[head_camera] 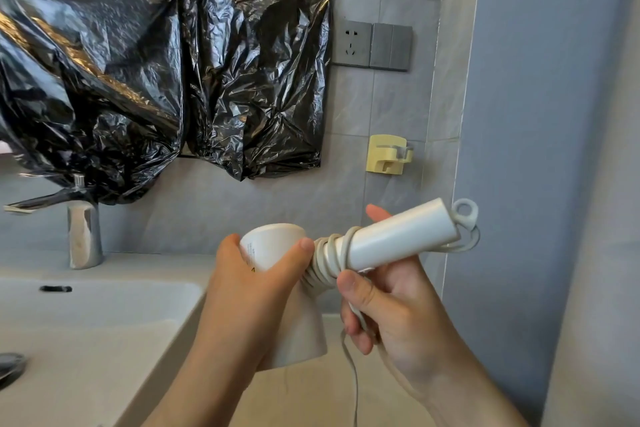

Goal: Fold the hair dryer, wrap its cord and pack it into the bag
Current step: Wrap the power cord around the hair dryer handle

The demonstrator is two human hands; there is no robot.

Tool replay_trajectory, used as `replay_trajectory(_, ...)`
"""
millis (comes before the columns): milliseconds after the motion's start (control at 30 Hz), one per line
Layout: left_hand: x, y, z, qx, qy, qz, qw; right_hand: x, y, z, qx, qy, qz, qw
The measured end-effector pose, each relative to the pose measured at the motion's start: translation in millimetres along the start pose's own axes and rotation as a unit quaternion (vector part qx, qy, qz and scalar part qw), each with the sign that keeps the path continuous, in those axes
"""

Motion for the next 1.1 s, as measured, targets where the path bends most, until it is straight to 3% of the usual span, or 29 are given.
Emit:
replay_trajectory(133,1.3,-1.5,2.7,-0.012,-0.032,0.003,0.999,-0.1,1.4,-5.8,0.024,-0.004,-0.03,0.999)
replay_trajectory(367,-2.1,-6.0,-11.1,0.046,0.028,-0.003,0.999,0.2,1.7,-10.3,0.04,0.014,0.014,0.999)
replay_trajectory(467,2.7,-6.0,-15.3,0.073,0.054,0.032,0.995,-1.0,3.1,-9.9,0.027,0.019,0.036,0.999)
replay_trajectory(700,4.6,-6.5,-9.5,0.062,0.007,0.069,0.996,-3.7,-0.1,-11.7,-0.02,0.032,0.056,0.998)
replay_trajectory(900,1.5,1.1,-4.0,0.079,0.045,0.068,0.994,-0.8,1.4,-1.3,-0.036,0.004,0.054,0.998)
replay_trajectory(1033,-8.2,5.6,-7.4,0.145,0.125,0.089,0.977,0.5,-1.8,-4.1,-0.038,-0.001,0.055,0.998)
replay_trajectory(1100,-5.0,5.4,-5.3,0.137,0.108,0.099,0.98,0.1,-3.2,-6.7,-0.034,0.006,0.067,0.997)
Point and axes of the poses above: each hand's wrist, its own x-axis towards the middle knuckle, its own y-axis out of the palm, z = x × y, the point moved 4 cm from there along x, towards the middle knuckle, and after that the axes turned 12 degrees about -y, right-handed, at the moved point
